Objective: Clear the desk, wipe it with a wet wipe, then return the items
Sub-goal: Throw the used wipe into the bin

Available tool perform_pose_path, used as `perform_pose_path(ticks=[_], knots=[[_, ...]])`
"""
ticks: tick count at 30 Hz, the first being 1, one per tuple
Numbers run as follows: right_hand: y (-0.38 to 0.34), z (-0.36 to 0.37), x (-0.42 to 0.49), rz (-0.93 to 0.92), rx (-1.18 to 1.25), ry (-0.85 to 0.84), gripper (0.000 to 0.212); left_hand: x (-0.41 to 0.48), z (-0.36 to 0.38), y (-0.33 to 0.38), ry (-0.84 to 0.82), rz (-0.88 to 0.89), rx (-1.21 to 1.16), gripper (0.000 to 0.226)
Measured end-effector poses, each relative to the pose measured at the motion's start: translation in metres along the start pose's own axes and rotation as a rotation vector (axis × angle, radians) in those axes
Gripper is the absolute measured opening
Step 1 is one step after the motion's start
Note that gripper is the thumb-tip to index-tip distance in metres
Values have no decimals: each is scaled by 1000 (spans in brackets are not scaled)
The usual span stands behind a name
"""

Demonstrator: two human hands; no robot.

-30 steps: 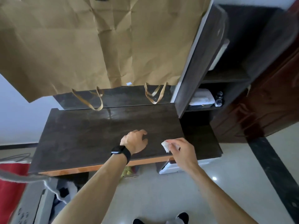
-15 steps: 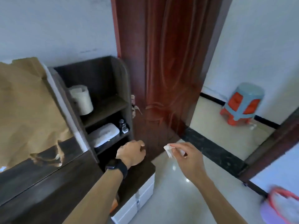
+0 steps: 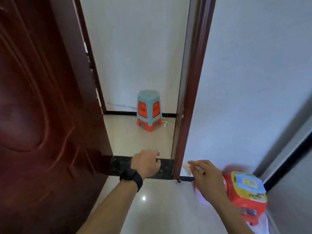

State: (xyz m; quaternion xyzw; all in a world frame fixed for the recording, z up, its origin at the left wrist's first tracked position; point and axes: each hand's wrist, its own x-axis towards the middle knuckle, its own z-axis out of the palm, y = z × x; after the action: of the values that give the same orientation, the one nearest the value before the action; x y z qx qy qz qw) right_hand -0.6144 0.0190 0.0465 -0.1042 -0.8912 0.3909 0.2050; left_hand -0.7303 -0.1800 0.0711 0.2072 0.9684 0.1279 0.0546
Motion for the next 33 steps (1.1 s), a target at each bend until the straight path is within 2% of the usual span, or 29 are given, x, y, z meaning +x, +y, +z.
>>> perform_pose_path(ticks=[6, 10, 16, 19, 24, 30, 33], knots=[[105, -25, 80, 205, -169, 95, 22, 130, 55, 80, -109, 259, 45, 35], [158, -31, 135, 271, -219, 184, 22, 212, 85, 118, -123, 402, 93, 41], [212, -43, 195, 429, -240, 176, 19, 309, 104, 164, -180, 514, 137, 40], [244, -47, 217, 507, -250, 151, 21, 354, 118, 183, -153, 532, 133, 41], [324, -42, 253, 601, -249, 23, 21, 419, 150, 212, -3, 520, 164, 51], [439, -11, 297, 686, -269, -154, 23, 489, 196, 239, 268, 465, 304, 83], [485, 11, 315, 697, -316, -242, 24, 518, 211, 246, 402, 409, 357, 83]])
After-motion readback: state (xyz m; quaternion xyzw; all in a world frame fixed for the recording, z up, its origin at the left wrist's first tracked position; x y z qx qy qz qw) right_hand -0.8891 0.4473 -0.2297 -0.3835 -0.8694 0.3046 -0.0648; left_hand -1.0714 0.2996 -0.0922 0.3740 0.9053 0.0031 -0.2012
